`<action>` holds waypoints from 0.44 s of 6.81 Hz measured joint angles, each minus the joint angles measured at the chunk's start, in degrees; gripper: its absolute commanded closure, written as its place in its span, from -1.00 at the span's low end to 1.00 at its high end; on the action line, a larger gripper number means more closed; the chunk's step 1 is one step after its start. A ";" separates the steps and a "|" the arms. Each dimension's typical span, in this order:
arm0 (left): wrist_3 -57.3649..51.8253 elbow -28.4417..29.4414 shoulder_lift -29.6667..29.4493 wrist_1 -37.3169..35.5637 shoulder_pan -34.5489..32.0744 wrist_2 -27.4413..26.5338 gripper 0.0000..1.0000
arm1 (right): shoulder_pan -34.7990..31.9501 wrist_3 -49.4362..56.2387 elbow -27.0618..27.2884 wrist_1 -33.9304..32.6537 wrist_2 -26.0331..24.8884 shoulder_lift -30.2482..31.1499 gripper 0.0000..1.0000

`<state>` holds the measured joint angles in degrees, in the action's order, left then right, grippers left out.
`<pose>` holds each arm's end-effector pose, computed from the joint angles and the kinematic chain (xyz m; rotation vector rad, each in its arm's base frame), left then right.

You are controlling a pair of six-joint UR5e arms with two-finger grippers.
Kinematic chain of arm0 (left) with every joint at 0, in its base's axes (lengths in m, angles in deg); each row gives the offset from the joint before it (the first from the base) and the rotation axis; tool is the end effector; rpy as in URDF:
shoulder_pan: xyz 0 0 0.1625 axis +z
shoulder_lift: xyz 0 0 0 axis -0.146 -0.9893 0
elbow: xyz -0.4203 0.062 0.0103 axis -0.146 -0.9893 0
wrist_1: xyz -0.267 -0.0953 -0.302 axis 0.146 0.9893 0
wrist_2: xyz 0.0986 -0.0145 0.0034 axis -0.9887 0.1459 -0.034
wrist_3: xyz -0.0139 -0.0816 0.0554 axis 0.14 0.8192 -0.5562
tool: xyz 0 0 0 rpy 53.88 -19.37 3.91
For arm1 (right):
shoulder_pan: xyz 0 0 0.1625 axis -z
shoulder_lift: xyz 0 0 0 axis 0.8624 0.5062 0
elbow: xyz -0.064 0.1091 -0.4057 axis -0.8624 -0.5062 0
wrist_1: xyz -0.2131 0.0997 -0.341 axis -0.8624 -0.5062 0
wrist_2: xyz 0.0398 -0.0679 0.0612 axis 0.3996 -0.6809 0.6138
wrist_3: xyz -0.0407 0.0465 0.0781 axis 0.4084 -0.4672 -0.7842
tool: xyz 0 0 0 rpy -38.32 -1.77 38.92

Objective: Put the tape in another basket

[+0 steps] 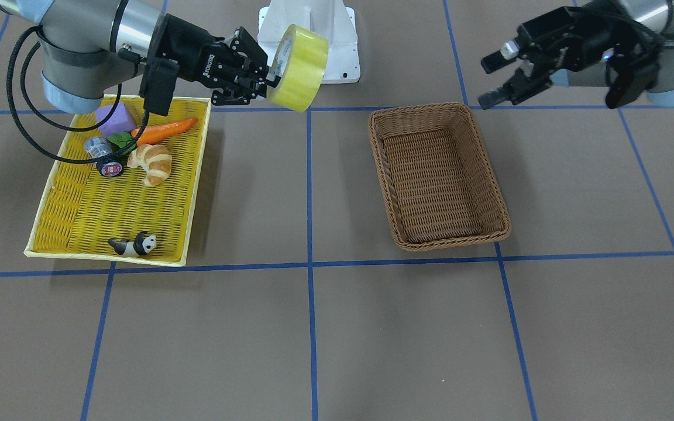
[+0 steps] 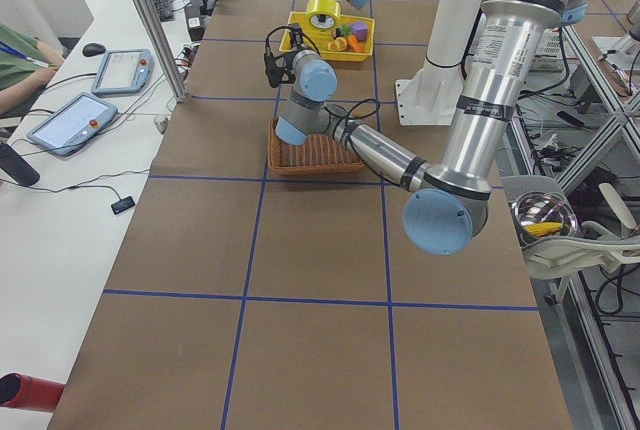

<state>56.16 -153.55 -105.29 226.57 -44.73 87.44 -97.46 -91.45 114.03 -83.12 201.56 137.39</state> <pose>0.2244 -0.4351 0.2524 0.0188 2.0808 -0.3558 -0.3734 -0.3996 0.1857 0.1877 -1.8890 0.0536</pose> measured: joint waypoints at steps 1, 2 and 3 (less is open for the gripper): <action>2.21 -0.48 -1.89 2.06 4.85 -5.10 -0.95 | 0.87 -0.56 0.11 0.05 0.02 -0.52 1.00; 2.97 -0.84 -3.67 2.79 8.49 -8.72 -0.95 | 1.55 -0.76 0.21 0.07 0.08 -1.13 1.00; 3.17 -1.02 -4.99 3.02 10.98 -10.64 -0.95 | 2.03 -0.82 0.29 0.10 0.16 -1.68 1.00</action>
<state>59.34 -154.58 -110.28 229.59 -33.75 76.80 -95.43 -92.27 114.32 -83.02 201.73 135.71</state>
